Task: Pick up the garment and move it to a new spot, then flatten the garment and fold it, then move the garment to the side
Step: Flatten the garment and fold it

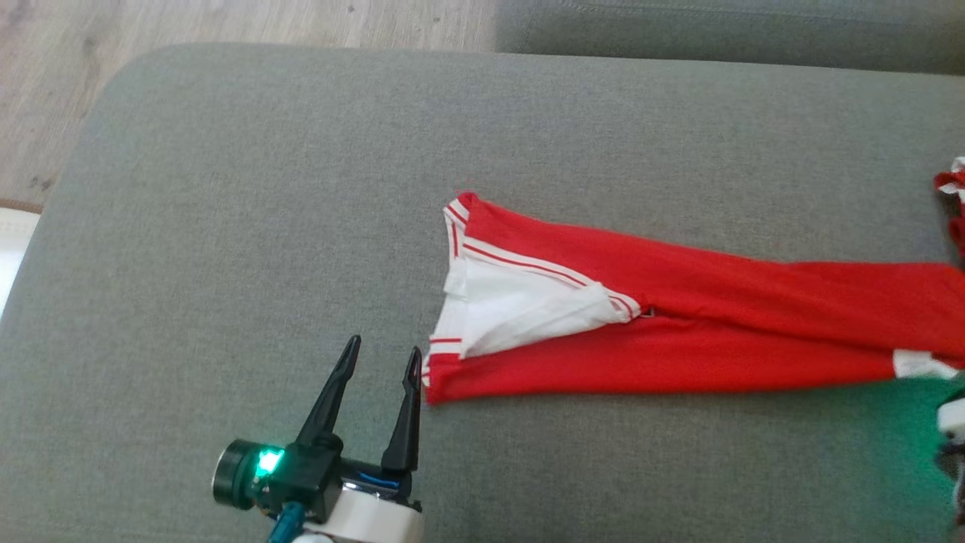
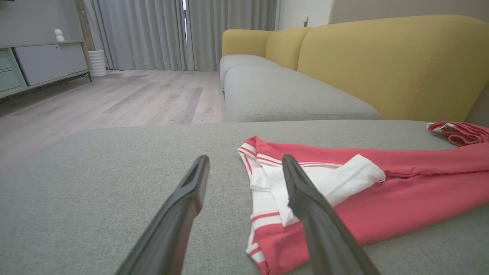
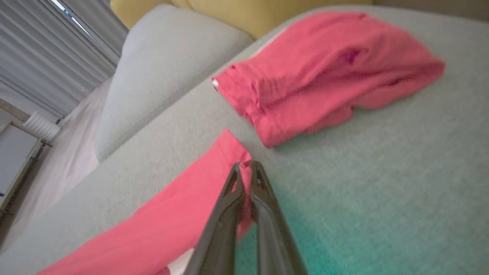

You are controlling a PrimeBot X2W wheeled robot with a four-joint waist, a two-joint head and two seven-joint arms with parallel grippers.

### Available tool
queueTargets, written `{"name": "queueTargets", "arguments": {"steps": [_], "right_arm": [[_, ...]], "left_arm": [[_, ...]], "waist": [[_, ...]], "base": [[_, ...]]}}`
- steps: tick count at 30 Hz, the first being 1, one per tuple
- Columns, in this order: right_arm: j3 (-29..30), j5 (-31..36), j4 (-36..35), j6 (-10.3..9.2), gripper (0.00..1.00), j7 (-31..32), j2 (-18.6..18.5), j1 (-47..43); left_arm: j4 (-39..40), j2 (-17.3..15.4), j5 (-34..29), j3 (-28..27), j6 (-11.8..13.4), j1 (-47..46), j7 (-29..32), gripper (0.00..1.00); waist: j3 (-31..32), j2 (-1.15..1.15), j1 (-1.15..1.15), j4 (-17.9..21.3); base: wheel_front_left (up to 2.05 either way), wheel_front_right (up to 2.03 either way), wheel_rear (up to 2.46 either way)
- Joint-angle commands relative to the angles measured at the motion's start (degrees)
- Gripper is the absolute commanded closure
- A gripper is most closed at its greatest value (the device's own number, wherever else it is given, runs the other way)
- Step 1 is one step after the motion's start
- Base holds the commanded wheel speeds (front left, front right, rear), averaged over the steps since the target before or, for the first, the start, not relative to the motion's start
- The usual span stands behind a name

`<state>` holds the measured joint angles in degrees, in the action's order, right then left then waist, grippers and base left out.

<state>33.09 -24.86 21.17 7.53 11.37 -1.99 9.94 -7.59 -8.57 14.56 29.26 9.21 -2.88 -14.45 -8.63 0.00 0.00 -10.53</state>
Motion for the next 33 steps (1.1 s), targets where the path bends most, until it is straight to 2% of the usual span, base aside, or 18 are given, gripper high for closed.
{"name": "queueTargets", "arguments": {"steps": [1,5,10,13,14,15,24,33], "right_arm": [[-0.6,-0.3,-4.5,-0.04,1.00,0.8,-0.9,1.6],[-3.3,-3.0,-8.9,-0.04,1.00,1.2,-0.9,1.9],[-12.3,-6.4,-13.2,-0.04,1.00,-0.6,-0.9,1.7],[-19.3,-8.1,-14.4,-0.04,1.00,-1.9,-0.9,2.8],[-19.3,-8.1,-14.4,-0.04,1.00,-1.9,-0.9,2.8],[-21.8,-8.5,-14.4,-0.04,1.00,-2.3,-0.9,3.3],[-42.3,-11.5,-10.8,-0.04,1.00,-5.0,-0.9,7.9],[-57.5,-11.0,-5.8,-0.04,1.00,-5.6,-0.9,11.1]], "left_arm": [[1.4,0.1,-0.6,-2.5,-0.2,0.0,-0.5,0.00],[1.1,0.1,-0.6,-2.4,-0.5,0.4,-0.5,0.00],[0.7,0.0,-0.7,-2.3,-0.9,0.5,-0.5,0.00],[0.2,0.0,-0.7,-2.0,-1.2,0.4,-0.5,0.00],[0.2,0.0,-0.7,-2.0,-1.2,0.4,-0.5,0.00],[0.1,0.1,-0.7,-1.8,-1.3,0.3,-0.5,0.00],[-0.9,0.8,-1.0,-0.8,-1.8,-0.6,-0.5,0.00],[-1.1,1.4,-1.2,-1.2,-2.1,-1.3,-0.5,0.00]], "waist": [[0.5,0.00,0.00,0.4],[1.4,0.00,0.00,0.8],[2.3,0.00,0.00,0.8],[2.7,0.00,0.00,0.2],[2.7,0.00,0.00,0.2],[2.9,0.00,0.00,0.0],[2.6,0.00,0.00,-4.0],[0.8,0.00,0.00,-7.0]], "base": [[0.00,0.00,0.00],[0.00,0.00,0.00],[0.00,0.00,0.00],[0.00,0.00,0.00],[0.00,0.00,0.00],[0.00,0.00,0.00],[0.00,0.00,0.00],[0.00,0.00,0.00]]}}
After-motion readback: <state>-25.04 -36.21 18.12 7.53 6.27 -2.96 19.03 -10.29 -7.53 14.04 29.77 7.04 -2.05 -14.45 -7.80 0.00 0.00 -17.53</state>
